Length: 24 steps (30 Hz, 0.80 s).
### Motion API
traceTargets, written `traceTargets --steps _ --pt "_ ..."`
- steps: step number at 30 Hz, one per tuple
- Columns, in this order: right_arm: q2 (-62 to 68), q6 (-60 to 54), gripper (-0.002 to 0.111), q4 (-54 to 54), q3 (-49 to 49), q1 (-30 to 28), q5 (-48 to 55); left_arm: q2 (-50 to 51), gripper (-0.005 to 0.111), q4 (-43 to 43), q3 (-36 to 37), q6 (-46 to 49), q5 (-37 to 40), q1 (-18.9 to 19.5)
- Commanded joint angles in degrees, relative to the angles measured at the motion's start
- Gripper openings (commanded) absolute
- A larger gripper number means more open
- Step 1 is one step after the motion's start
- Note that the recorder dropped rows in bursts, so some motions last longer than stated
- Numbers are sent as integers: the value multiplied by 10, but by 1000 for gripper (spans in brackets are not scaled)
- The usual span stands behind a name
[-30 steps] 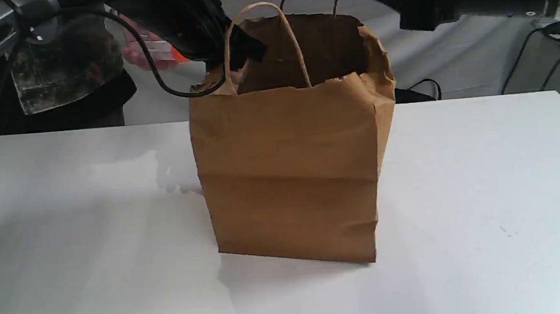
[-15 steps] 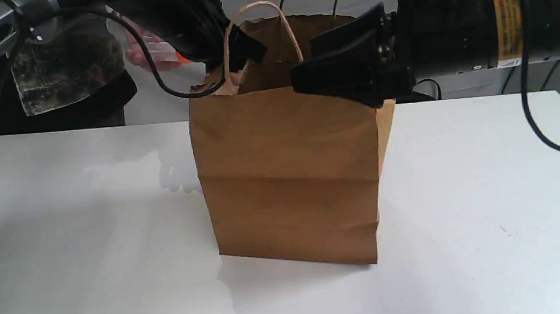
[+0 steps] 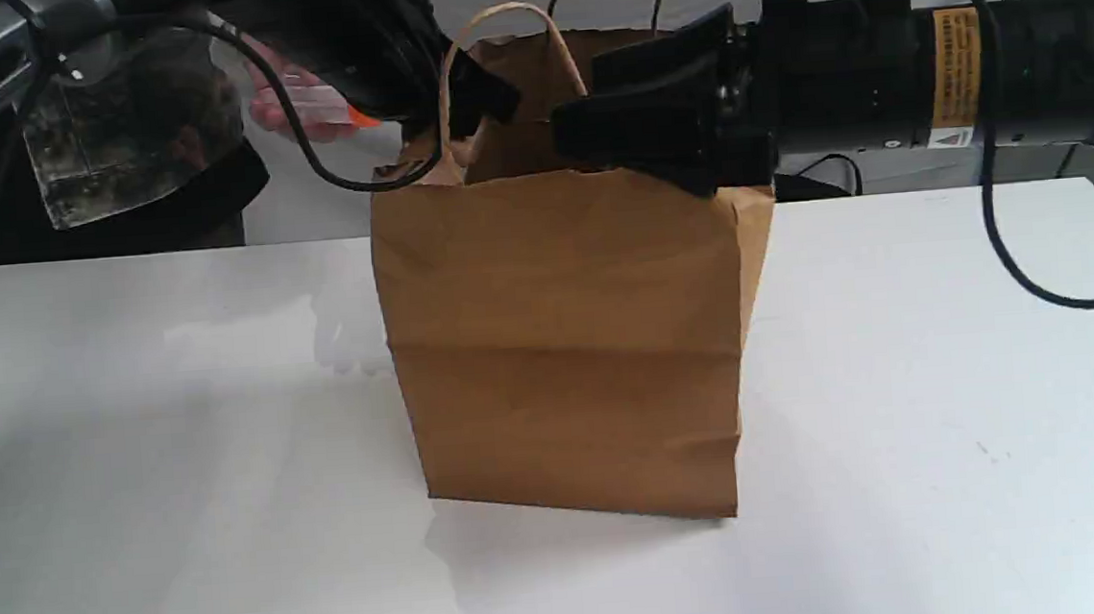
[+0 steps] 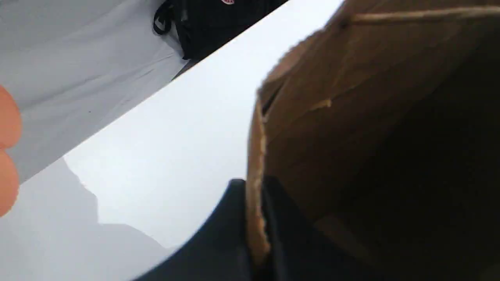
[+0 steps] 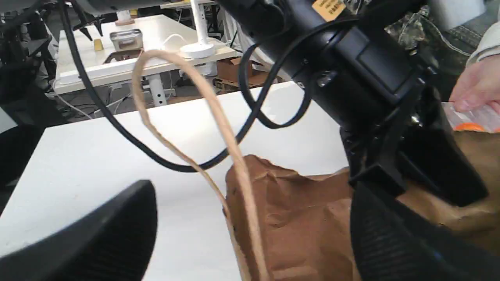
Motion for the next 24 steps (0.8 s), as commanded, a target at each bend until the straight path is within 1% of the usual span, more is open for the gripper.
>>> traceTargets --steps 1,3,5,7,9,11,14,18,20,24 --pt "0 -23 63 11 -4 25 46 -3 0 -4 -2 -1 -10 -2" --pt "0 -26 55 10 -4 42 99 -3 0 -4 -2 -1 -8 -2" --pt "0 -27 42 7 -4 54 139 -3 0 -4 -2 -1 -6 -2" --pt "0 -30 21 -12 -4 58 147 -3 0 -4 -2 -6 -2 -2" --pt "0 -41 1 -37 -4 58 128 -3 0 4 -2 -26 9 -2" --pt "0 -43 0 -51 -4 58 111 -3 0 20 -2 -42 24 -2" --pt "-2 -43 0 -57 -4 58 80 -3 0 74 -2 -81 61 -2" --pt "-22 -20 0 -57 -4 58 46 -7 0 135 -2 -110 140 -2" --pt "-38 -6 0 -52 -4 58 44 -11 0 142 -2 -110 178 -2" --pt "-72 1 0 -3 -8 58 49 -18 0 116 0 -109 183 -2"
